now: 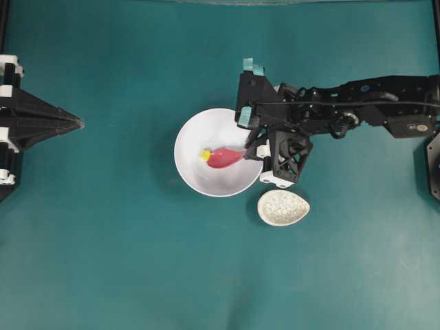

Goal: Scoop the yellow hexagonal prism block from the bowl with a spoon using the right arm.
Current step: 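Lower the spoon bowl into the white bowl beside the yellow block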

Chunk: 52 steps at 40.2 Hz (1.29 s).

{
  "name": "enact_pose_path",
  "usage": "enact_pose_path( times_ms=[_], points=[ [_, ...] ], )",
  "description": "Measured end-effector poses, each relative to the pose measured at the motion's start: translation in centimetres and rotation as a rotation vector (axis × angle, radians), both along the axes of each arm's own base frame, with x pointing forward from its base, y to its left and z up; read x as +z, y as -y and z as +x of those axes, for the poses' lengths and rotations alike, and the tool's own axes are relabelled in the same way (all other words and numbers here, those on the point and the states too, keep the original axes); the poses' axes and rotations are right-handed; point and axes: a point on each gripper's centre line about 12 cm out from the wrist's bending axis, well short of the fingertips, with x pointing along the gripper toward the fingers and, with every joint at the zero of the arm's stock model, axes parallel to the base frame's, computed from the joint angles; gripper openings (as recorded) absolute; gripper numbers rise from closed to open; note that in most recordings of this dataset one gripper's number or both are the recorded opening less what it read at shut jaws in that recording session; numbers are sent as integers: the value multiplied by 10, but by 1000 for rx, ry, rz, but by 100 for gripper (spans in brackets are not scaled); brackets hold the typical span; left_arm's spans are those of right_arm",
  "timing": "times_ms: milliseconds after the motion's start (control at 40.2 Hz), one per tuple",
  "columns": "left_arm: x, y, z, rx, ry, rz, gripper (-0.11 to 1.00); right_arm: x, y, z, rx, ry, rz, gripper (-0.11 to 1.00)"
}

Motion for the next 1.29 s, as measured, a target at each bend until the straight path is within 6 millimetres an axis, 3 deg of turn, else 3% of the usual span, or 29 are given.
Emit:
enact_pose_path(
  times_ms=[1293],
  points=[
    [0, 0, -1, 2, -5, 0, 1, 6, 8, 10, -13, 57, -35, 24]
  ],
)
